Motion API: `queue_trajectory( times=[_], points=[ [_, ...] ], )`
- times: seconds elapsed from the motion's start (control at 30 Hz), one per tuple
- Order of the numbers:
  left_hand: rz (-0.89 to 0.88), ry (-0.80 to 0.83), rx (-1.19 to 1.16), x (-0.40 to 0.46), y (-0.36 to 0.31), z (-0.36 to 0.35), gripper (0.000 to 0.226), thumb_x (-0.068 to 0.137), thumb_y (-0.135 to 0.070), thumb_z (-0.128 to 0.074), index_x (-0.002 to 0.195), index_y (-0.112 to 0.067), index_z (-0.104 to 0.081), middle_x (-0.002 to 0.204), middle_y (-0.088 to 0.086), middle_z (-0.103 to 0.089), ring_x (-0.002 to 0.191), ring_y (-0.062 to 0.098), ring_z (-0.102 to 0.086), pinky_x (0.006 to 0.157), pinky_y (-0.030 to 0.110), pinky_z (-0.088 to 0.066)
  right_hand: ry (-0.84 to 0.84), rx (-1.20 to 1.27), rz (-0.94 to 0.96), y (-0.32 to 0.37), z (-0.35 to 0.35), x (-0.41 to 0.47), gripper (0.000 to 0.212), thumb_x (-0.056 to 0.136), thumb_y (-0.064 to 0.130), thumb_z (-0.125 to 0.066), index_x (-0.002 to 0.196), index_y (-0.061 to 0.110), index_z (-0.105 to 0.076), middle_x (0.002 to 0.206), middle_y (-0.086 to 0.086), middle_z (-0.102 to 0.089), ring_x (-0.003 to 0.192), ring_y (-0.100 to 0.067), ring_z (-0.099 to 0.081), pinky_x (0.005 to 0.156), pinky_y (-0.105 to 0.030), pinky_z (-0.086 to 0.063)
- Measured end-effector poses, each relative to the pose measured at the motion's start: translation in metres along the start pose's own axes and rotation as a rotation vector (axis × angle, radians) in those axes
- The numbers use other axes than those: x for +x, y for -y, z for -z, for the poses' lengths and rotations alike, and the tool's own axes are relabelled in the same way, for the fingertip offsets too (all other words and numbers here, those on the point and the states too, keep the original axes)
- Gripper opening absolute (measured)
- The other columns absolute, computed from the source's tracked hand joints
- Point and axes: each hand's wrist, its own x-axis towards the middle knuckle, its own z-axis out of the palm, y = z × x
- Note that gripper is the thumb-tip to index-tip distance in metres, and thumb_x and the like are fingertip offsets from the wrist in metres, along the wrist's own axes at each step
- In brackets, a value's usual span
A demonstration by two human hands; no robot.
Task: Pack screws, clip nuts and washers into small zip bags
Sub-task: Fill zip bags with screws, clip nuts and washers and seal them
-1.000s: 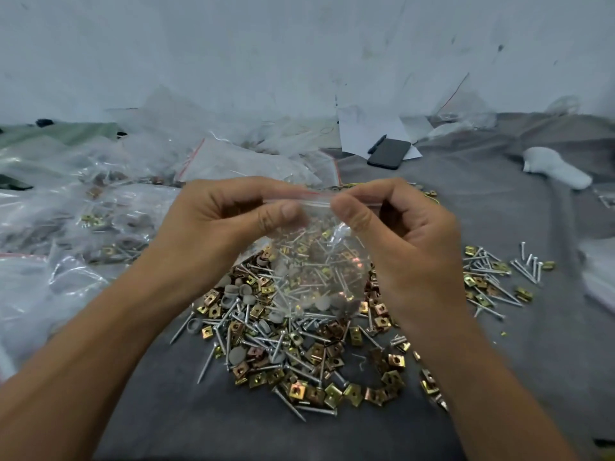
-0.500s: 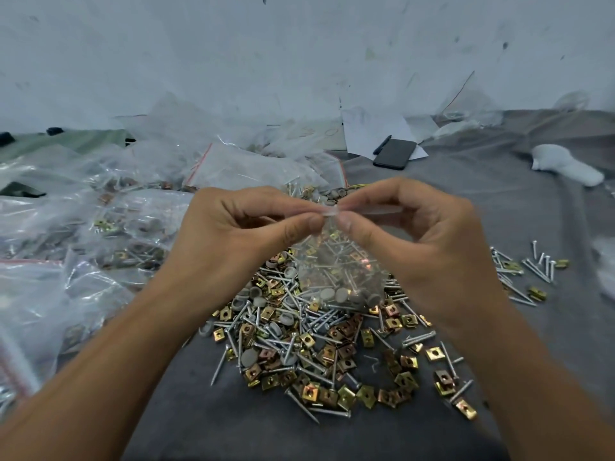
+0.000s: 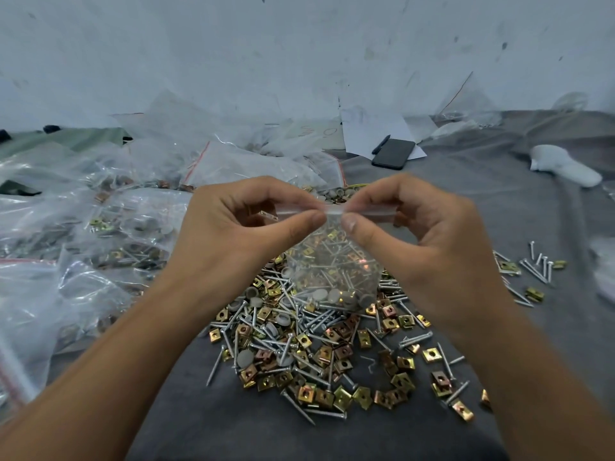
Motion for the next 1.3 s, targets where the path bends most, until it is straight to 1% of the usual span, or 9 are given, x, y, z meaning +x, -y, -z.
queue_trajectory(
  times=[0.17, 0.27, 0.37, 0.5, 0.73, 0.87, 1.03, 1.2, 1.3],
  points=[
    [0.021, -0.008, -0.023, 0.000, 0.000, -0.004, 0.010, 0.084, -0.017, -0.089, 0.093, -0.020, -0.084, 0.088, 0.007, -0.080, 0.079, 0.038, -0.074, 0.070, 0.044, -0.058, -0.008, 0.041, -0.024, 0.001, -0.001, -0.001, 0.010, 0.090, 0.015, -0.081, 0.095, 0.020, -0.074, 0.093, 0.008, -0.078, 0.093, -0.015, -0.076, 0.085, -0.030, -0.060],
    [0.021, -0.009, -0.024, 0.000, 0.000, -0.004, 0.010, 0.084, -0.015, -0.089, 0.091, -0.019, -0.083, 0.086, 0.007, -0.080, 0.076, 0.033, -0.074, 0.070, 0.038, -0.057, -0.008, 0.067, -0.048, 0.002, -0.001, -0.001, 0.010, 0.090, 0.014, -0.081, 0.095, 0.019, -0.075, 0.093, 0.007, -0.078, 0.093, -0.014, -0.076, 0.084, -0.029, -0.060],
    [0.017, -0.007, -0.022, -0.001, 0.000, -0.003, 0.010, 0.084, -0.015, -0.089, 0.092, -0.018, -0.083, 0.087, 0.007, -0.080, 0.081, 0.044, -0.072, 0.070, 0.042, -0.058, -0.002, 0.080, -0.058, 0.003, -0.001, 0.000, 0.010, 0.089, 0.013, -0.082, 0.095, 0.018, -0.076, 0.092, 0.006, -0.078, 0.091, -0.014, -0.076, 0.083, -0.027, -0.060],
    [0.022, 0.026, -0.025, -0.001, 0.000, -0.006, 0.011, 0.084, -0.020, -0.087, 0.094, -0.019, -0.082, 0.091, 0.007, -0.080, 0.086, 0.048, -0.071, 0.071, 0.062, -0.058, 0.000, 0.073, -0.052, 0.004, -0.001, 0.000, 0.010, 0.088, 0.011, -0.082, 0.095, 0.016, -0.076, 0.092, 0.005, -0.079, 0.090, -0.014, -0.077, 0.082, -0.027, -0.060],
    [0.007, 0.024, -0.025, -0.001, -0.002, -0.006, 0.009, 0.087, -0.012, -0.086, 0.094, -0.016, -0.082, 0.091, 0.010, -0.080, 0.087, 0.046, -0.073, 0.080, 0.062, -0.060, -0.027, 0.160, -0.109, 0.005, -0.001, -0.001, 0.011, 0.087, 0.014, -0.084, 0.094, 0.017, -0.077, 0.091, 0.001, -0.079, 0.085, -0.017, -0.077, 0.080, -0.030, -0.062],
    [0.029, -0.013, -0.036, -0.002, -0.002, -0.006, 0.010, 0.084, -0.012, -0.086, 0.092, -0.015, -0.081, 0.088, 0.012, -0.079, 0.085, 0.047, -0.070, 0.070, 0.042, -0.057, -0.029, 0.173, -0.126, 0.002, 0.005, -0.001, 0.010, 0.087, 0.014, -0.083, 0.095, 0.015, -0.076, 0.090, -0.003, -0.078, 0.082, -0.019, -0.074, 0.076, -0.024, -0.058],
    [0.025, 0.012, -0.037, -0.002, -0.004, -0.008, 0.009, 0.084, -0.012, -0.086, 0.091, -0.016, -0.082, 0.090, 0.008, -0.080, 0.088, 0.043, -0.074, 0.081, 0.056, -0.059, 0.002, 0.128, -0.093, 0.000, 0.004, -0.002, 0.008, 0.088, 0.016, -0.082, 0.094, 0.019, -0.077, 0.089, 0.001, -0.078, 0.083, -0.017, -0.075, 0.079, -0.024, -0.057],
    [0.000, 0.006, 0.041, -0.001, -0.003, -0.005, 0.008, 0.086, -0.017, -0.088, 0.089, -0.021, -0.083, 0.082, 0.001, -0.079, 0.070, 0.014, -0.073, 0.063, 0.023, -0.057, 0.006, 0.144, -0.075, -0.002, 0.003, -0.002, 0.008, 0.088, 0.022, -0.083, 0.095, 0.024, -0.078, 0.091, 0.002, -0.079, 0.085, -0.018, -0.076, 0.079, -0.022, -0.058],
    [0.002, -0.005, 0.052, -0.001, -0.003, -0.004, 0.007, 0.087, -0.017, -0.087, 0.088, -0.022, -0.082, 0.080, -0.002, -0.078, 0.065, 0.005, -0.068, 0.059, 0.015, -0.050, -0.031, 0.193, -0.097, -0.006, 0.004, -0.001, 0.011, 0.087, 0.024, -0.084, 0.097, 0.023, -0.079, 0.094, 0.000, -0.079, 0.085, -0.017, -0.076, 0.078, -0.021, -0.058]
  ],
)
